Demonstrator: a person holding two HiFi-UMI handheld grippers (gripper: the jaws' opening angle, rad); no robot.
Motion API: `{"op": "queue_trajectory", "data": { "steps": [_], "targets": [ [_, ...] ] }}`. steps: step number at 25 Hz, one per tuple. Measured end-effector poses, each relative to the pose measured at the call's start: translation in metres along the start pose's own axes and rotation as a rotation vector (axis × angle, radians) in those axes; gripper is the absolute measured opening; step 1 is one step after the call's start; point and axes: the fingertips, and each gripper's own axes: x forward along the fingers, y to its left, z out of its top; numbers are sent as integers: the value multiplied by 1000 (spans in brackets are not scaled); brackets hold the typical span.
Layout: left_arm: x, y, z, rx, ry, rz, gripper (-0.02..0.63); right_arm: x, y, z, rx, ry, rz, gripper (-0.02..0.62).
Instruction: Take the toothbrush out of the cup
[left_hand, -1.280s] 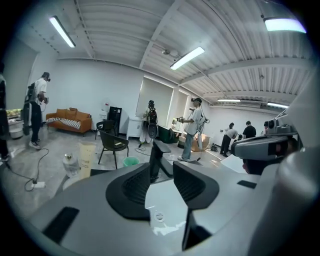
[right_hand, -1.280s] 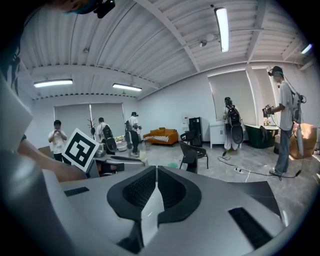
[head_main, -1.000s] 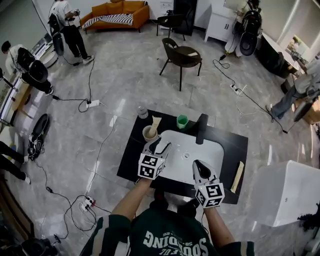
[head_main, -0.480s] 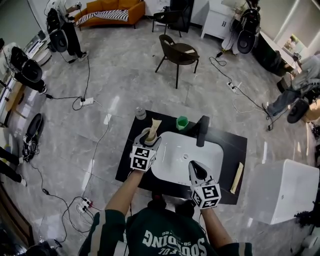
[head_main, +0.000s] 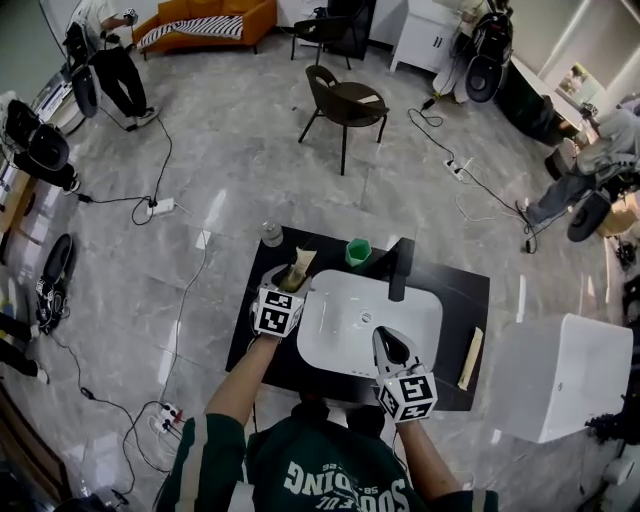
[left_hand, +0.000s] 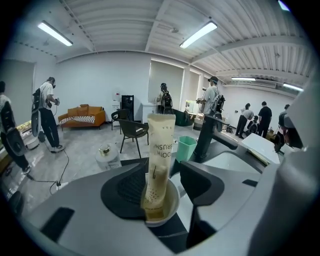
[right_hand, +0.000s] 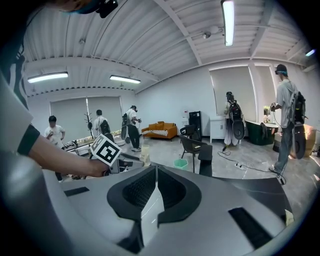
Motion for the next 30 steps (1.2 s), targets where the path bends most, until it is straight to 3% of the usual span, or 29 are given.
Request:
{"op": "queue_trajectory", "data": {
  "steps": [5,9,12,17,30],
  "targets": [
    [12,4,-21,7,51,0,201,3,-4,-4,7,12,-16,43],
    [10,0,-17,19,72,-21,118,5,-5,-3,8,11,-20,43],
    [9,0,-16,15,56,-20,91,4,-6,-3,8,15,-22,43],
    [-1,3,-12,9,54,-9,74,1,-5,-3,12,17,-22,43],
    [-32,9,31,20,-50,28,63,-5,1,4,6,-15,-8,43]
  ]
}}
